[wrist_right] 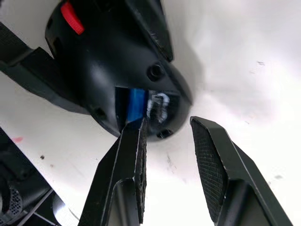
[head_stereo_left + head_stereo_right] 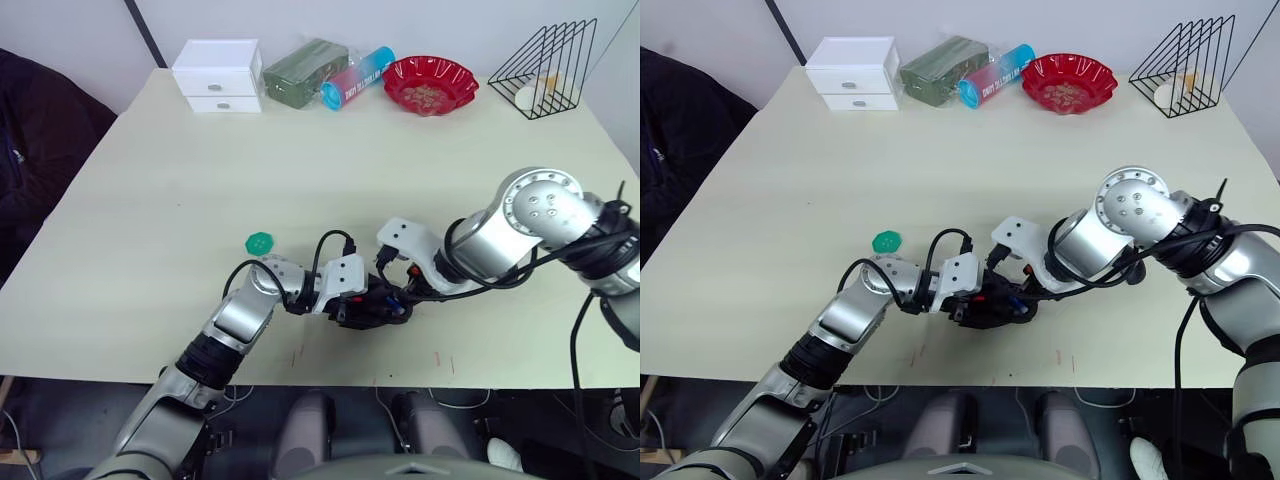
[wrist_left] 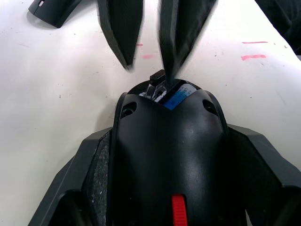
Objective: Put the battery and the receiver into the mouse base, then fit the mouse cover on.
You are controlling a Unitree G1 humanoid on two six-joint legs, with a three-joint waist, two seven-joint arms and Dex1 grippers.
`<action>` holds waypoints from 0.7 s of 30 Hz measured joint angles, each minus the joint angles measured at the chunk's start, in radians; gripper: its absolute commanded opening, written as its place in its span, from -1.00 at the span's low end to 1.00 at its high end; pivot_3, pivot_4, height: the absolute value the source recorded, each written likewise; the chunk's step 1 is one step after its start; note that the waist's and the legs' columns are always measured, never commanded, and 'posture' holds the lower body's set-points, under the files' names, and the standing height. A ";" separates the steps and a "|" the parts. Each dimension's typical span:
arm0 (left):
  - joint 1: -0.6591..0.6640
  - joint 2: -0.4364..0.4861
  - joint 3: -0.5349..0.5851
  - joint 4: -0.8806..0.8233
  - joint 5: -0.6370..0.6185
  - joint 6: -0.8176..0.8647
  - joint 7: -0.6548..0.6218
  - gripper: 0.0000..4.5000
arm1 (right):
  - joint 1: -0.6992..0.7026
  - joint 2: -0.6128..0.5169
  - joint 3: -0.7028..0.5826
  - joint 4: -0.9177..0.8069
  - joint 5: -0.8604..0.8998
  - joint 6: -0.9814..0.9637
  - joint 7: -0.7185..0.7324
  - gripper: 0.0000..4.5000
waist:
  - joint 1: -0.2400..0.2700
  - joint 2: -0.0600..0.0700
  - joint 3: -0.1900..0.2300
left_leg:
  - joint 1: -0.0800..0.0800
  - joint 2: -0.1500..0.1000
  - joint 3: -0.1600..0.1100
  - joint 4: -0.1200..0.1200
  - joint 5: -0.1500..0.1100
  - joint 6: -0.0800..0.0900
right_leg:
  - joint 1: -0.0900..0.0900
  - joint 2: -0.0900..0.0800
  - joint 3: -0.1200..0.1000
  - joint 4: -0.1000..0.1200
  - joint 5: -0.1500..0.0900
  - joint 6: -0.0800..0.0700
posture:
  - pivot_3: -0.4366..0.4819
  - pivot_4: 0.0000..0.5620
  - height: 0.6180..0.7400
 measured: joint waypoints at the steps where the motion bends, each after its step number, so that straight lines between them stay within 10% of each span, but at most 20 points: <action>1: -0.001 0.000 0.000 0.000 0.000 0.000 0.000 0.32 | 0.000 -0.024 -0.011 -0.018 0.006 -0.001 0.011 -0.32 | 0.000 0.000 0.000 | 0.000 0.000 0.000 0.000 0.000 0.000 | 0.000 0.000 0.000 0.000 0.000 0.000 | -0.05 -0.47 1.00; 10: -0.006 -0.001 -0.005 0.003 0.000 0.001 -0.001 0.32 | 0.106 -0.142 -0.182 -0.198 -0.109 -0.039 0.177 -0.32 | 0.004 0.000 0.000 | -0.001 0.000 -0.001 0.000 0.000 0.000 | 0.000 0.000 -0.001 -0.001 0.000 0.000 | -0.05 -0.47 1.00; 17: -0.015 0.000 -0.011 0.007 -0.001 0.003 -0.007 0.32 | 0.583 -0.221 -0.508 -0.409 -0.473 -0.304 0.585 -0.32 | 0.012 -0.001 0.000 | -0.001 -0.001 -0.002 0.000 0.000 0.000 | 0.001 0.002 -0.001 -0.002 0.000 0.000 | -0.05 -0.47 1.00; 21: -0.018 0.004 -0.009 0.010 -0.001 0.006 -0.007 0.32 | 0.784 -0.211 -0.588 -0.465 -0.676 -0.477 0.768 -0.90 | 0.010 0.000 0.000 | 0.001 -0.002 0.000 0.001 0.000 0.000 | 0.001 0.003 0.001 0.000 0.000 0.000 | -0.05 -0.47 1.00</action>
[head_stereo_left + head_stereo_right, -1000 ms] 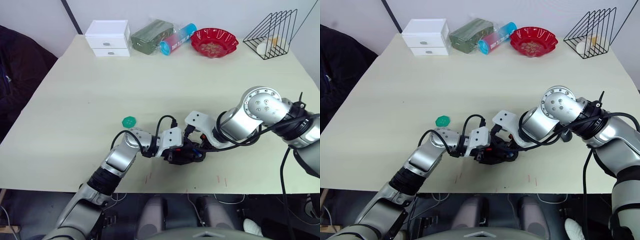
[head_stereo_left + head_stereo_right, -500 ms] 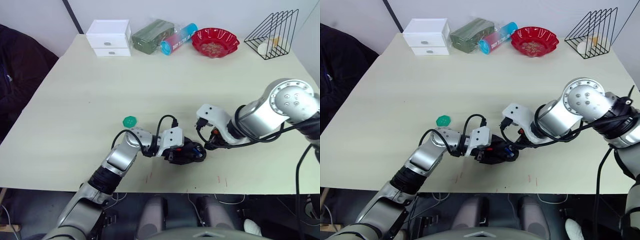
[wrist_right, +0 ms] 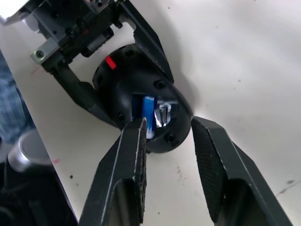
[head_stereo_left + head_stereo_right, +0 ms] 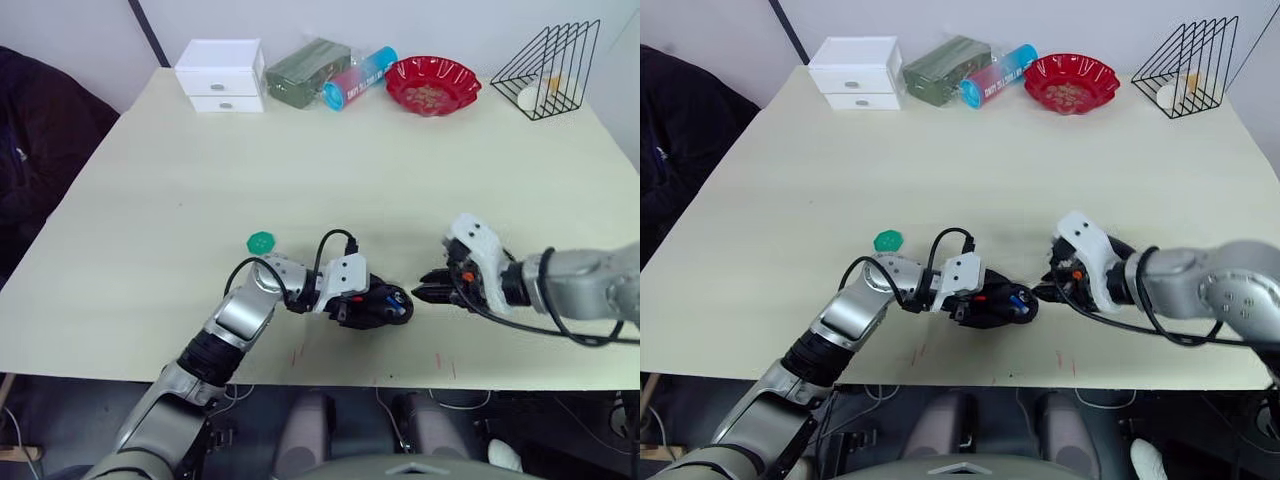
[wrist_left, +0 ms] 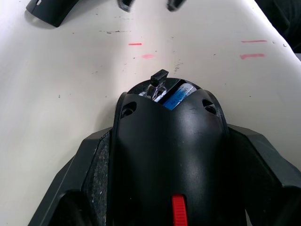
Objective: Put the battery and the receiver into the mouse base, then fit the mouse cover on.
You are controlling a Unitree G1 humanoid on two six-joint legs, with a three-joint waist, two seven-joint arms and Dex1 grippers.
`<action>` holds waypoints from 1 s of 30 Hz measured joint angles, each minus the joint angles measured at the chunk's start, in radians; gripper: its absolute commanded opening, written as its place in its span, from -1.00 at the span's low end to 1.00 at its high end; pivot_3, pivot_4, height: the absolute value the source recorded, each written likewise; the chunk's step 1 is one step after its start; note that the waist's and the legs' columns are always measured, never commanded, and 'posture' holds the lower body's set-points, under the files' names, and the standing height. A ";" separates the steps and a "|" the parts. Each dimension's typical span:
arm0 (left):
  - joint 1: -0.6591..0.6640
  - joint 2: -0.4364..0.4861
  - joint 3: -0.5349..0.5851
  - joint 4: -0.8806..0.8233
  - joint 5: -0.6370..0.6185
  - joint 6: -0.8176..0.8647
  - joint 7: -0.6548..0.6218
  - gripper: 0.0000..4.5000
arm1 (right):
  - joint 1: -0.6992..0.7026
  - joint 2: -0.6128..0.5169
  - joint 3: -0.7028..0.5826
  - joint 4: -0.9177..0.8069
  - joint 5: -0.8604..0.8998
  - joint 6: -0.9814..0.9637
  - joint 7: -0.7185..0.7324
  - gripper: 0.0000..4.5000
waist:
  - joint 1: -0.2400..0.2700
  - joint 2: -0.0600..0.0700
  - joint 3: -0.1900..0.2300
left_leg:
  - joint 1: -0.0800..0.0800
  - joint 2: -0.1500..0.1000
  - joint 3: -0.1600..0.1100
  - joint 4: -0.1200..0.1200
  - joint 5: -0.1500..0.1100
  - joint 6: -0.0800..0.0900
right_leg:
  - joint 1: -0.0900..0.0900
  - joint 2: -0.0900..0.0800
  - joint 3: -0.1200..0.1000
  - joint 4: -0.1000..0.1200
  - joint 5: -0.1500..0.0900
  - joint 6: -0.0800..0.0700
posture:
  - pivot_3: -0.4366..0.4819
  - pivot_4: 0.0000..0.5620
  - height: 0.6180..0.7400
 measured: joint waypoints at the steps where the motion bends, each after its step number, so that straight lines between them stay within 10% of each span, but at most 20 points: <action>1: 0.000 0.000 0.000 0.001 0.000 0.001 0.000 0.32 | 0.054 0.012 -0.024 -0.009 -0.058 -0.059 0.049 -0.97 | 0.000 0.000 0.000 | 0.001 0.000 0.000 0.000 0.000 0.000 | 0.001 0.000 0.000 0.000 0.000 0.000 | -0.05 -0.47 1.00; 12: 0.001 0.009 0.003 -0.009 0.000 0.018 0.000 0.32 | 0.370 0.215 -0.081 0.014 -0.551 -0.633 0.413 -0.97 | -0.005 -0.001 0.000 | 0.003 0.000 0.001 0.001 0.000 0.000 | 0.001 0.002 0.002 0.001 0.000 0.000 | -0.05 -0.47 1.00; 30: 0.003 0.014 0.004 -0.017 0.000 0.027 0.001 0.32 | 0.426 0.466 0.030 0.190 -0.882 -0.853 0.509 -0.97 | -0.007 -0.001 0.000 | 0.003 0.000 0.001 0.001 0.000 -0.001 | 0.001 0.003 0.002 0.003 0.000 0.000 | -0.05 -0.47 1.00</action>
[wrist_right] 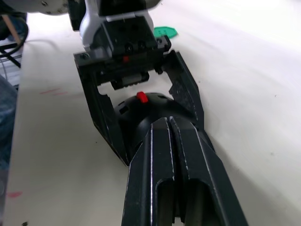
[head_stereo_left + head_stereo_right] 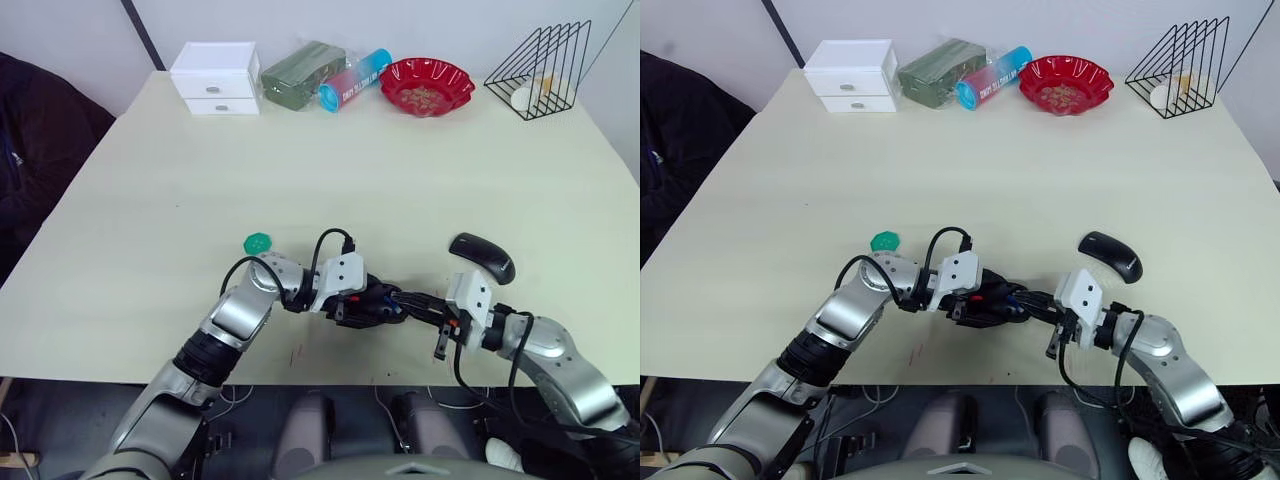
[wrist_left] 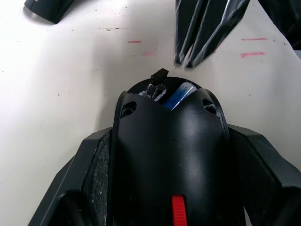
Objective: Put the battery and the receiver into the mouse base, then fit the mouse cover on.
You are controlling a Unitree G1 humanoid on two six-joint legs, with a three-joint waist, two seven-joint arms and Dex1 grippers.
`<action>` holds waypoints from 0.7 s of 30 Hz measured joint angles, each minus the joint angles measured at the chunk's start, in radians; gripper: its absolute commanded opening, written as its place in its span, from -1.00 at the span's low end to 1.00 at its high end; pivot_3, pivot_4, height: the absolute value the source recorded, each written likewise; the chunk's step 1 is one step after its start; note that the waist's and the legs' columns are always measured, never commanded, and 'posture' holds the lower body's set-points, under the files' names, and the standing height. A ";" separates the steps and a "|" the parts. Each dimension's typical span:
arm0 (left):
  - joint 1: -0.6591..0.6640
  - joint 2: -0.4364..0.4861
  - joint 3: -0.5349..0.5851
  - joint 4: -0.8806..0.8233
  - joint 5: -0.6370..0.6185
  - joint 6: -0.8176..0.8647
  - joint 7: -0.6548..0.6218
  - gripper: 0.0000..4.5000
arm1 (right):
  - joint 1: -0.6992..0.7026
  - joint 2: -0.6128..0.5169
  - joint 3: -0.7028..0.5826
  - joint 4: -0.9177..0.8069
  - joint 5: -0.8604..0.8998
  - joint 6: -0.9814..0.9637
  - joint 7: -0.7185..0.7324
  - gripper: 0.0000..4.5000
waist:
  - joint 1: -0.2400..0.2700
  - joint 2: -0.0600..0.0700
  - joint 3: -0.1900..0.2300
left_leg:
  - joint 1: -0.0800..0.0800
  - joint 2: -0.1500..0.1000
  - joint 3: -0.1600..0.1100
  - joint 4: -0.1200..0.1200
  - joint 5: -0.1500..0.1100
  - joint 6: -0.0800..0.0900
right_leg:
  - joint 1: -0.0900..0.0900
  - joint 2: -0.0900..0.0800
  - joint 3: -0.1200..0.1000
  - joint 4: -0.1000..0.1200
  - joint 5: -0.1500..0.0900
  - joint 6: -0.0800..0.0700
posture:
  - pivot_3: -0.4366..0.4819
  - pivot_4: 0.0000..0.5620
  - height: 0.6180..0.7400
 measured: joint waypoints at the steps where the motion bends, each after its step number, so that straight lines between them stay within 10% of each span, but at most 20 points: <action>1: 0.000 0.000 0.000 0.000 0.000 0.000 0.000 0.32 | 0.000 0.009 0.000 0.005 -0.008 -0.004 -0.002 -0.97 | 0.000 0.000 0.000 | 0.000 0.000 0.000 0.000 0.000 0.000 | 0.000 0.000 0.000 0.000 0.000 0.000 | -0.05 -0.47 1.00; 21: -0.004 -0.001 -0.003 0.004 0.001 -0.001 0.000 0.32 | 0.012 0.051 -0.017 0.041 -0.064 -0.045 -0.012 -0.97 | 0.001 0.000 0.000 | 0.000 0.000 0.000 0.001 0.000 0.000 | 0.000 0.000 0.000 0.001 0.000 0.000 | -0.05 -0.47 1.00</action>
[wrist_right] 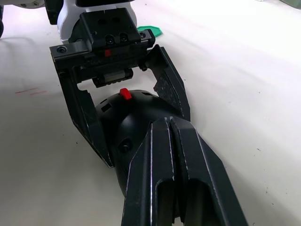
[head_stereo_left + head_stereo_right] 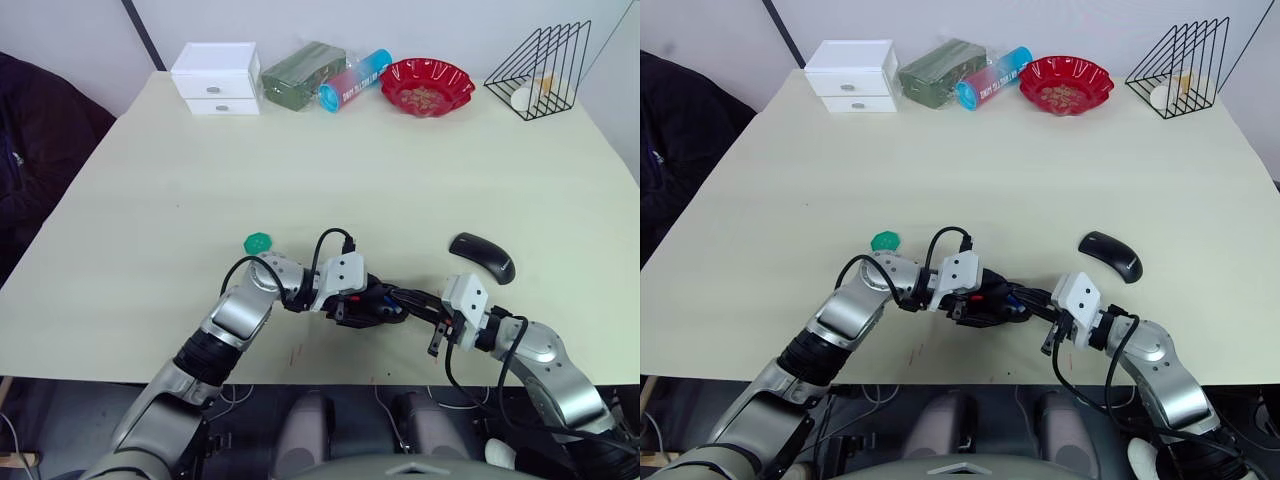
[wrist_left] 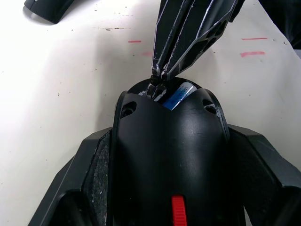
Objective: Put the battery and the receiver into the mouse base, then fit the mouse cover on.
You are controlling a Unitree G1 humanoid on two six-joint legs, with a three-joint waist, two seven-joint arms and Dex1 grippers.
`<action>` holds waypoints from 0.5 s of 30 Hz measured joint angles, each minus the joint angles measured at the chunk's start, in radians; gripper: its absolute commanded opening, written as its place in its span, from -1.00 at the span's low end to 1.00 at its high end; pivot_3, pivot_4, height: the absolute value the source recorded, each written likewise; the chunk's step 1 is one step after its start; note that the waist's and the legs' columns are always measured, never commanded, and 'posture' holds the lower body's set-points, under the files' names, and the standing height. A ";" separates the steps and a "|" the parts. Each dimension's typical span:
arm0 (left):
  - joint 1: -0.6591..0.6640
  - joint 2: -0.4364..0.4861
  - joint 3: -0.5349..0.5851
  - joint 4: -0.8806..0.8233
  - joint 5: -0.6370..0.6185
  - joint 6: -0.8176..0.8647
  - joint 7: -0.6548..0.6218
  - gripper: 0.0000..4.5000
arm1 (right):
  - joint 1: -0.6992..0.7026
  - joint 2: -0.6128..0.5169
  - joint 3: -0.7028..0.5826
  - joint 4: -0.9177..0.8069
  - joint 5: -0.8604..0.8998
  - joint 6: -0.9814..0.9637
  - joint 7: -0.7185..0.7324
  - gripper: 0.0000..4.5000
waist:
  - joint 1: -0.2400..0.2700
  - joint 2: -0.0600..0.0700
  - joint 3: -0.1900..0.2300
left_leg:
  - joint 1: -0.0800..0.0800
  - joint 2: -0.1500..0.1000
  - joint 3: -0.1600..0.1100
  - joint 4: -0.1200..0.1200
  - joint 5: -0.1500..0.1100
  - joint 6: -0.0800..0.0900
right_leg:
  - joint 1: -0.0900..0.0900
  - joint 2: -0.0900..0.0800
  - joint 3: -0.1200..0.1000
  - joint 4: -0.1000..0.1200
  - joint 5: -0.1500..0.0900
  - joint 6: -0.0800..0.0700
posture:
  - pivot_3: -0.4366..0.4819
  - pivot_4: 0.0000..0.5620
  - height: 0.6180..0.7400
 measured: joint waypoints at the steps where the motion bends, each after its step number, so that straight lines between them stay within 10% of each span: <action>1: 0.000 0.000 0.000 0.000 0.000 0.000 0.000 0.32 | 0.000 0.000 0.000 0.011 -0.005 0.000 0.001 -0.97 | 0.000 0.000 0.000 | 0.000 0.000 0.000 0.000 0.000 0.000 | 0.000 0.000 0.000 0.000 0.000 0.000 | -0.05 -0.47 1.00; 15: 0.000 0.000 0.000 0.000 0.000 0.000 0.000 0.32 | -0.005 0.022 -0.001 0.035 -0.017 0.001 -0.002 -0.97 | 0.000 0.000 0.000 | 0.000 0.000 0.000 0.001 0.000 0.000 | 0.000 0.000 0.000 0.001 0.000 0.000 | -0.05 -0.47 1.00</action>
